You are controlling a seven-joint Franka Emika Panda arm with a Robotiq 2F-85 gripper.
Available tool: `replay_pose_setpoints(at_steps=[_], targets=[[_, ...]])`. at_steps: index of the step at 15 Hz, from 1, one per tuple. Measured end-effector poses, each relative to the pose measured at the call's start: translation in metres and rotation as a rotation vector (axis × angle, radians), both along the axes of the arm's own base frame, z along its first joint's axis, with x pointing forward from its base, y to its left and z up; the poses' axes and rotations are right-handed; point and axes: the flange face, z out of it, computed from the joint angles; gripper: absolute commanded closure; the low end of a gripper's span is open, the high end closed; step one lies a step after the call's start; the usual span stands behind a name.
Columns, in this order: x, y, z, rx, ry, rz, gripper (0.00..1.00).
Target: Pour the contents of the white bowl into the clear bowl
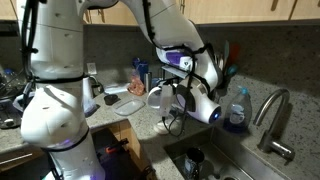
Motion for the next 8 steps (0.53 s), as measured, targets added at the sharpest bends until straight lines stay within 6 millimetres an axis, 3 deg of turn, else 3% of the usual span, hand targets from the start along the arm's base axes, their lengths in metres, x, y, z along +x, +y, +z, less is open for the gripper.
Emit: replay_pose_setpoints(at_steps=[4, 8], targets=[[0.004, 0.007, 0.008, 0.026, -0.03, 0.032, 0.98], [0.017, 0.033, 0.018, 0.018, -0.054, 0.105, 0.98]])
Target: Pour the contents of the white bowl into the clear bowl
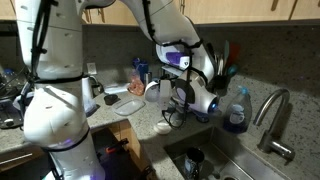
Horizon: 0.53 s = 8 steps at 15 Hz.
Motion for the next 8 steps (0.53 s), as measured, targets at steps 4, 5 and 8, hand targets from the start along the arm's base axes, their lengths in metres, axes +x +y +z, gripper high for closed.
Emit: replay_pose_setpoints(at_steps=[4, 5, 8], targets=[[0.019, 0.038, 0.01, -0.054, 0.014, 0.078, 0.98], [0.024, 0.046, 0.012, -0.081, 0.026, 0.091, 0.98], [0.036, 0.073, 0.019, -0.187, 0.054, 0.122, 0.98]])
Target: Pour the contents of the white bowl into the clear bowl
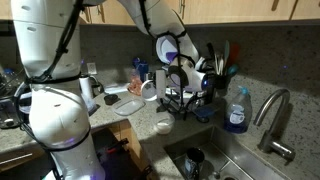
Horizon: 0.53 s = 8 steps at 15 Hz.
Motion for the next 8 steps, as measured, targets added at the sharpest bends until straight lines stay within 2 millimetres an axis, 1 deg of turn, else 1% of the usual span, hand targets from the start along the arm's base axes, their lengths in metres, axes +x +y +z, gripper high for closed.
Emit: replay_pose_setpoints(at_steps=[5, 8], targets=[[0.01, 0.045, 0.014, -0.2, -0.006, 0.069, 0.98], [0.011, 0.078, 0.022, -0.317, -0.027, 0.12, 0.98]])
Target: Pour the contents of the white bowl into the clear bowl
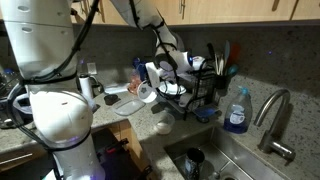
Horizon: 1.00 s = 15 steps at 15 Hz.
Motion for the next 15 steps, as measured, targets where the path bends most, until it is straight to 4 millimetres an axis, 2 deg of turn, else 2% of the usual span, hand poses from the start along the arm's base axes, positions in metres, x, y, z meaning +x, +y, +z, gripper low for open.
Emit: replay_pose_setpoints(at_steps=[7, 15], targets=[[-0.009, 0.066, 0.002, -0.245, -0.022, 0.113, 0.98], [-0.011, 0.098, 0.0, -0.518, -0.094, 0.162, 0.98]])
